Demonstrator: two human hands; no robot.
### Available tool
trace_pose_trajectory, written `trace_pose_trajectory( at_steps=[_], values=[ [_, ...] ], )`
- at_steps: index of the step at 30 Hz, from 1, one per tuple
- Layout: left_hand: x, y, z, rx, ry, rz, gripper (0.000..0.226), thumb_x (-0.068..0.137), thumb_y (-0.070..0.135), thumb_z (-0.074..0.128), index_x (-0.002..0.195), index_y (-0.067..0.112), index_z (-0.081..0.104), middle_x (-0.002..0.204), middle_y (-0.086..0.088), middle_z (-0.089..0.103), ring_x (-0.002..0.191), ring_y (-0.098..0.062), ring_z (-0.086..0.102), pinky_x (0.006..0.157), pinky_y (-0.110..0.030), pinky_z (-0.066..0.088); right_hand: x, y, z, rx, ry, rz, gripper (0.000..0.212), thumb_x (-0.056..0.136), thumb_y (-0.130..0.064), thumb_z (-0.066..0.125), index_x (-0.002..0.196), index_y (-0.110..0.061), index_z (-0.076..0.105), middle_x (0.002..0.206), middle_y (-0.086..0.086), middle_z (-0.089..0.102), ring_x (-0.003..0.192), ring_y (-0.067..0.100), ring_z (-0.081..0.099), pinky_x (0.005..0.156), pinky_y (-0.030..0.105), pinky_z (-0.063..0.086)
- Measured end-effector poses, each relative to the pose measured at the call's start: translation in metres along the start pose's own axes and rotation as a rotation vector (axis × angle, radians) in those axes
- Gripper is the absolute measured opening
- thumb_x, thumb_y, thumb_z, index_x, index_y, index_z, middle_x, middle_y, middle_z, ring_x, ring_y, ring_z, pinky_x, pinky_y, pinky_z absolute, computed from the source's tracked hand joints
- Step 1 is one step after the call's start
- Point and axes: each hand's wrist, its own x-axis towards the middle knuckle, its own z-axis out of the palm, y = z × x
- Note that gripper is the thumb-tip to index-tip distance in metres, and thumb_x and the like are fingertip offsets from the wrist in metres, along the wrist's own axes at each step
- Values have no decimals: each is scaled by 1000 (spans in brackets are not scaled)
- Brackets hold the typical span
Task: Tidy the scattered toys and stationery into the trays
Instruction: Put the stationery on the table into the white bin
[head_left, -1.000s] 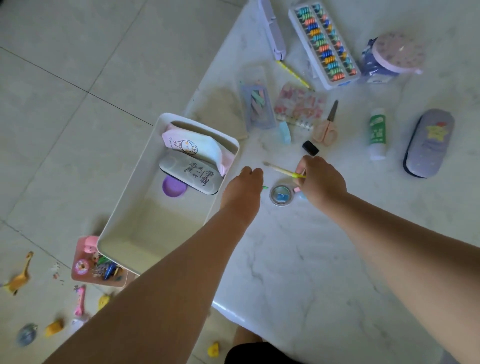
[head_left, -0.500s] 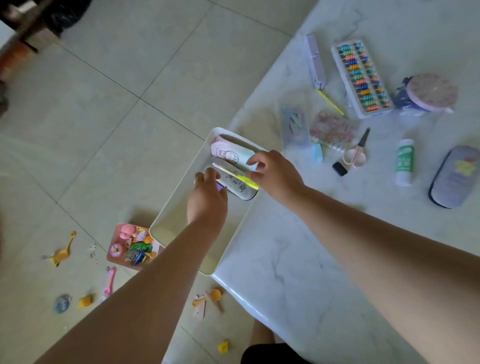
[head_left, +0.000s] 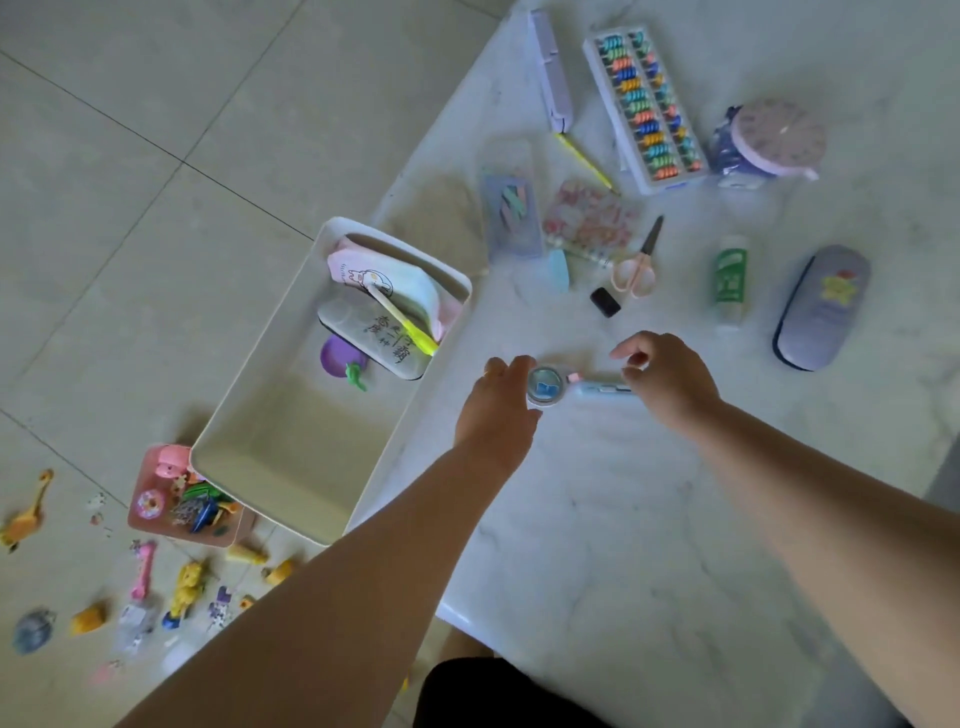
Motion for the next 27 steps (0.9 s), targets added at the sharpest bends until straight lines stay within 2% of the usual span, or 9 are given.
trace_pose_trajectory(
  at_steps=[2,6,11,15,19,22,24,27],
  values=[
    [7,5,13,75,-18,-4,61,88,24,67,139,25,34,125,-8,40,109,-26,53,86,-35,48,-1,8,7,-19,-22,16,22,85,-14,60,101,-27,68,107,3,60,84,15,56,69,24,40],
    [22,10,28,166,-36,-46,72,87,29,69,145,28,26,133,-11,35,112,-27,52,88,-36,51,-3,10,19,-122,-32,17,24,85,-18,65,108,-24,64,110,8,50,92,26,60,74,30,48],
    [33,16,35,185,2,-48,51,85,27,70,129,24,43,123,-11,38,104,-28,54,82,-36,55,-1,15,35,-230,-24,36,21,86,-12,59,106,-20,61,110,9,45,81,26,55,65,29,41],
    [26,18,29,134,11,-59,45,85,23,69,123,21,45,119,-10,40,100,-29,55,81,-37,55,-3,13,38,-269,-78,39,20,87,-14,61,106,-19,60,110,8,53,90,27,56,69,29,38],
    [8,15,0,47,76,-32,44,85,23,67,122,20,43,115,-7,43,97,-26,54,75,-31,47,-11,-5,29,-131,-94,-52,13,88,-23,64,98,-20,56,97,1,65,77,19,55,62,27,38],
    [-5,8,-31,-28,167,-49,43,83,24,66,119,18,44,115,-5,45,99,-25,53,74,-31,43,-18,-39,19,10,-36,-163,15,89,-34,63,91,-25,51,89,-5,65,74,18,59,63,30,47],
    [-10,-2,-51,-56,240,-96,44,81,26,66,118,18,44,115,-5,45,99,-26,54,74,-31,43,-18,-68,14,87,-7,-209,19,88,-40,63,93,-25,52,85,-5,65,73,18,62,65,34,51],
    [-14,-28,-78,-58,344,-219,44,78,27,65,116,16,45,115,-7,46,100,-30,55,77,-34,45,-15,-118,14,170,-35,-293,25,86,-42,65,98,-22,58,83,-6,65,72,17,61,67,33,49]
  ],
)
